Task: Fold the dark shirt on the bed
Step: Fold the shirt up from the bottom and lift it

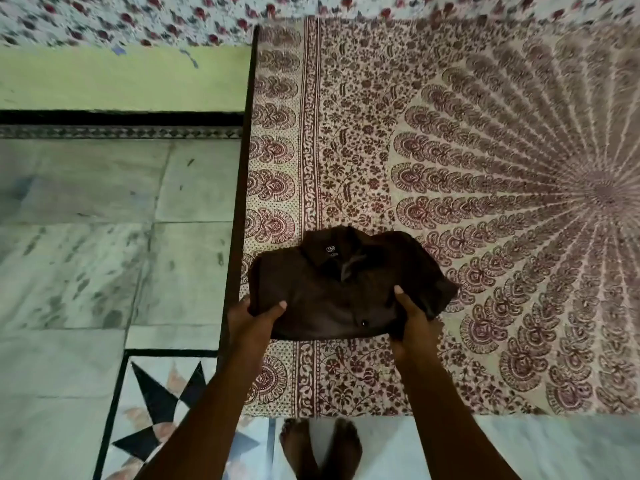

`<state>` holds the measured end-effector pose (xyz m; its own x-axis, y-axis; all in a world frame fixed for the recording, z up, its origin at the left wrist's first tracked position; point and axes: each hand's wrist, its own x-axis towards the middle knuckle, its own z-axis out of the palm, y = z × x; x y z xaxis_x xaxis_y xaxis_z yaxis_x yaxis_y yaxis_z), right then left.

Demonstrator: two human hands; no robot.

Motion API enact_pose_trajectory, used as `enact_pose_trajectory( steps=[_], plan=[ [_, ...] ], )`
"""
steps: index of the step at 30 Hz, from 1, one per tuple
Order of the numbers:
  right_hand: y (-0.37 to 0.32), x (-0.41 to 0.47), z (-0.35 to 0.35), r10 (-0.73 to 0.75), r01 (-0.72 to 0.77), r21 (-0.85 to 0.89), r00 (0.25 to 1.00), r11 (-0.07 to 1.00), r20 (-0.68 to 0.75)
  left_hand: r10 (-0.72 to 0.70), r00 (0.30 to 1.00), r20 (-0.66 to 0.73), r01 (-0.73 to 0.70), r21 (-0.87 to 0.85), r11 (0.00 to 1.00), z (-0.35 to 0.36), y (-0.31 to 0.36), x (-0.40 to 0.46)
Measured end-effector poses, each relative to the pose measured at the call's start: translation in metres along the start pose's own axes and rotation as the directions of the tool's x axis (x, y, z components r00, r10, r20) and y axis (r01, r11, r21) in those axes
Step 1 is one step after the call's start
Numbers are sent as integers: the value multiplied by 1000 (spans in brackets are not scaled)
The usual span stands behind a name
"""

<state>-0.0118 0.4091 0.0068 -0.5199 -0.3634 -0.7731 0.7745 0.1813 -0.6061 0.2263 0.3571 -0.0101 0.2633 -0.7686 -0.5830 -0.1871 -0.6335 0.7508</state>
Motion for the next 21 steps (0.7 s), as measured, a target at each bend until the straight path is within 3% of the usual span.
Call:
enact_pose_trajectory(
  steps=[4, 8, 14, 16, 18, 21],
  plan=[
    [48, 18, -35, 69, -71, -17, 994, 997, -88, -103, 995, 9, 98, 246, 964, -4, -54, 10],
    [69, 19, -58, 137, -142, -67, 988, 988, -74, -70, 996, -49, 80, 248, 966, -5, -76, 18],
    [81, 18, -75, 244, -255, -205, 967, 945, -79, -35, 993, -111, 78, 412, 908, -8, -79, 22],
    [74, 21, -80, 129, -201, -353, 968, 914, -217, -33, 994, -99, 73, 435, 897, -11, -85, 20],
    [63, 27, -82, -128, -108, -601, 933, 792, -336, -12, 994, -105, 59, 454, 889, -13, -86, 18],
    [43, 39, -71, -509, 50, -862, 824, 504, -250, 78, 982, -170, -7, 384, 923, -6, -71, 18]
  ],
)
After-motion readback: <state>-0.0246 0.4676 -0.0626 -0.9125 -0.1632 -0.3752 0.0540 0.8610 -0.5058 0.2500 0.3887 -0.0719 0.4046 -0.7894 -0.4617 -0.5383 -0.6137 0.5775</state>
